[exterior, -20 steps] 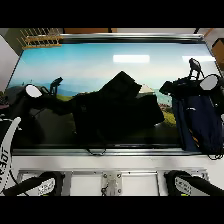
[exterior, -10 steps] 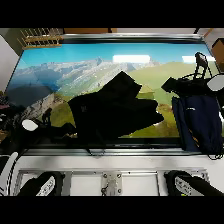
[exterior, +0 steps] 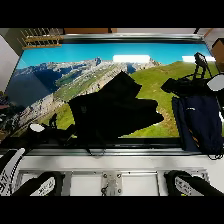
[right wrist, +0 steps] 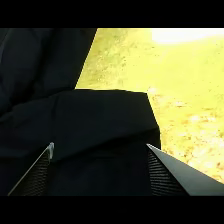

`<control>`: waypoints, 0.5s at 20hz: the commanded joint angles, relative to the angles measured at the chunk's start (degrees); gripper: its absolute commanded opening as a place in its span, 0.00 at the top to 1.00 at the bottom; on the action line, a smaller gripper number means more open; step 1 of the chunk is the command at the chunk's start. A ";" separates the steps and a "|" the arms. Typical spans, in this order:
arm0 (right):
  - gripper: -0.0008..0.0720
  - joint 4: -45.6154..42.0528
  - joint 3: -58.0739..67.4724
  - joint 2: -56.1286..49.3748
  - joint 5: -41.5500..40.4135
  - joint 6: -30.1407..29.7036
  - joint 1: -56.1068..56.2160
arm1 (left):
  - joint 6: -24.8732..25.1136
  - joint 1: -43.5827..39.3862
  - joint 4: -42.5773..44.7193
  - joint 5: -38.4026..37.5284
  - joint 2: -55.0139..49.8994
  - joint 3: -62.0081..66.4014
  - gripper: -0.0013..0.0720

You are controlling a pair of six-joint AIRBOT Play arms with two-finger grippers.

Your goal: Fold the clothes and pants, and hang the long-sleeved shirts on hangers.

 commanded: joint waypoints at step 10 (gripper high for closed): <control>0.14 -6.71 -13.35 1.90 10.54 1.57 -6.32 | -0.07 -9.18 5.60 -0.09 -0.59 7.93 0.96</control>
